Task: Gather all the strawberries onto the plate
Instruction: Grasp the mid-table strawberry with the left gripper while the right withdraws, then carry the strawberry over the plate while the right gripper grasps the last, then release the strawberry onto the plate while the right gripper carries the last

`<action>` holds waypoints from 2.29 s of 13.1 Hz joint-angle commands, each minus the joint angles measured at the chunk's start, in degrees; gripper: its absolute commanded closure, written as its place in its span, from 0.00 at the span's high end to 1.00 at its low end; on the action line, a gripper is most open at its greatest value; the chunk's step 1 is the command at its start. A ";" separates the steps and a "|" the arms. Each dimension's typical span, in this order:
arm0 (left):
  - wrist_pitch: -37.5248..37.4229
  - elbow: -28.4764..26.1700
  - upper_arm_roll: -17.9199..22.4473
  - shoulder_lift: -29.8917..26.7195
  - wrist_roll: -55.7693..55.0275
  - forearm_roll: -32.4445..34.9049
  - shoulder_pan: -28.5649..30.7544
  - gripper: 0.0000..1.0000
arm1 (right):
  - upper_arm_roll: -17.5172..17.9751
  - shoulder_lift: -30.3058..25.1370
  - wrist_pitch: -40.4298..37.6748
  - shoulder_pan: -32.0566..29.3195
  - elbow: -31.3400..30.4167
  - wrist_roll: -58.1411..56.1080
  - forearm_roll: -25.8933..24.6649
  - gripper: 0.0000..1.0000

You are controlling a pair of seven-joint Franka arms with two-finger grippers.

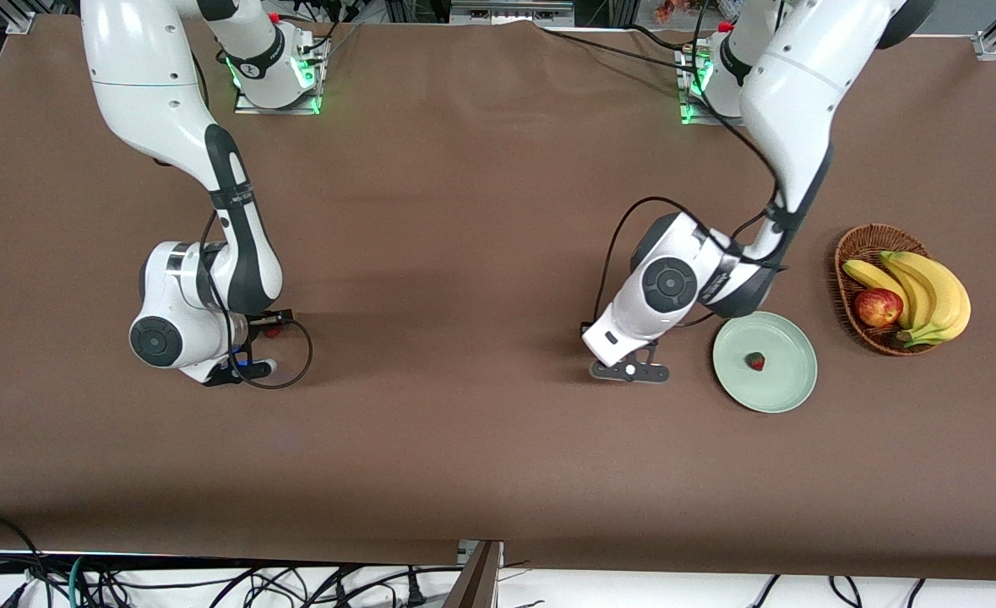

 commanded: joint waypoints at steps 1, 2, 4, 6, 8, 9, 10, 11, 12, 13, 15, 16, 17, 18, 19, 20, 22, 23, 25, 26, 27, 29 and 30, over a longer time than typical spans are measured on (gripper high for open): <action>-12.03 -1.21 0.08 -5.56 5.43 1.34 4.71 0.10 | 0.24 -1.90 2.16 0.37 -2.77 -1.01 -0.04 0.69; -13.99 -1.21 -0.01 -5.65 11.21 1.34 7.86 0.12 | 0.24 -1.90 2.34 0.37 -2.77 -1.01 0.05 0.61; -14.80 -1.39 0.08 -6.09 23.07 1.34 13.67 0.12 | 0.32 -1.81 3.48 0.46 -2.77 -1.01 0.14 0.48; -14.28 -1.65 0.17 -5.49 31.62 1.34 18.68 0.14 | 0.32 -1.55 4.36 0.81 -2.68 -0.92 1.18 0.28; -12.18 -1.91 0.08 -3.47 38.22 1.34 22.82 0.17 | 0.50 -1.63 4.36 1.59 -1.72 0.13 4.25 0.18; -10.16 -2.44 0.08 -2.50 41.21 1.25 23.79 0.17 | 0.76 -1.63 4.27 2.56 -0.24 1.00 6.88 0.17; -9.10 -2.79 -0.01 -1.53 42.54 1.25 24.93 0.17 | 0.85 -1.55 4.27 3.78 1.43 4.58 9.77 0.17; -8.48 -3.14 -0.01 -0.74 43.25 1.16 25.21 0.17 | 0.94 -1.29 4.27 5.88 2.84 9.75 11.37 0.17; -8.30 -3.32 0.08 0.57 44.30 1.16 25.21 0.17 | 0.94 -0.33 4.36 8.95 5.20 16.15 12.26 0.17; -7.95 -3.32 0.08 1.28 44.58 1.16 25.56 0.17 | 0.85 0.82 4.62 12.29 7.92 23.61 13.31 0.17; -7.68 -3.32 0.08 1.38 45.28 1.16 25.56 0.31 | 0.94 3.36 9.69 18.62 12.59 38.47 15.25 0.17; -7.68 -3.32 0.08 1.38 45.28 1.16 25.56 0.49 | 1.55 4.59 13.90 21.96 13.83 44.72 15.51 0.17; -7.68 -3.32 0.08 1.38 45.28 1.16 25.56 0.93 | 3.03 5.91 18.81 23.99 14.80 50.70 15.52 0.17; -7.77 -3.23 -0.01 1.38 45.28 1.16 25.65 1.00 | 5.66 7.32 24.00 24.71 15.94 55.46 15.52 0.17; -7.85 -3.23 0.08 1.29 45.28 1.16 25.56 1.00 | 9.25 9.07 28.83 24.71 17.69 59.77 15.52 0.17; -8.20 -3.15 -0.01 1.11 45.28 1.16 25.56 1.00 | 12.33 11.09 33.23 24.80 19.36 63.12 15.43 0.17; -8.56 -2.97 -0.18 0.50 45.37 1.16 25.47 1.00 | 15.78 13.91 39.32 25.41 22.53 68.14 15.43 0.17; -9.25 -2.80 -0.44 -0.37 45.28 1.16 25.56 1.00 | 16.23 15.05 40.21 26.29 23.93 69.20 15.43 0.17; -12.06 -2.01 -1.49 -2.74 45.11 0.73 25.04 1.00 | 16.14 17.34 41.44 27.78 25.70 69.39 15.25 0.30; -12.86 -1.48 -3.07 -3.63 44.50 0.72 24.69 1.00 | 16.14 18.31 43.19 28.05 25.70 69.39 15.17 0.51; -13.91 -1.21 -4.65 -4.07 43.97 0.55 24.51 1.00 | 16.14 18.66 43.99 28.14 25.70 69.13 14.90 0.80; -14.53 -0.95 -8.25 -4.42 38.90 0.46 24.51 1.00 | 15.44 17.62 42.78 27.45 25.70 68.08 13.33 1.00; -14.62 -0.95 -9.75 -4.51 35.04 0.46 24.51 1.00 | 14.31 16.66 38.51 26.39 25.88 67.81 12.10 1.00</action>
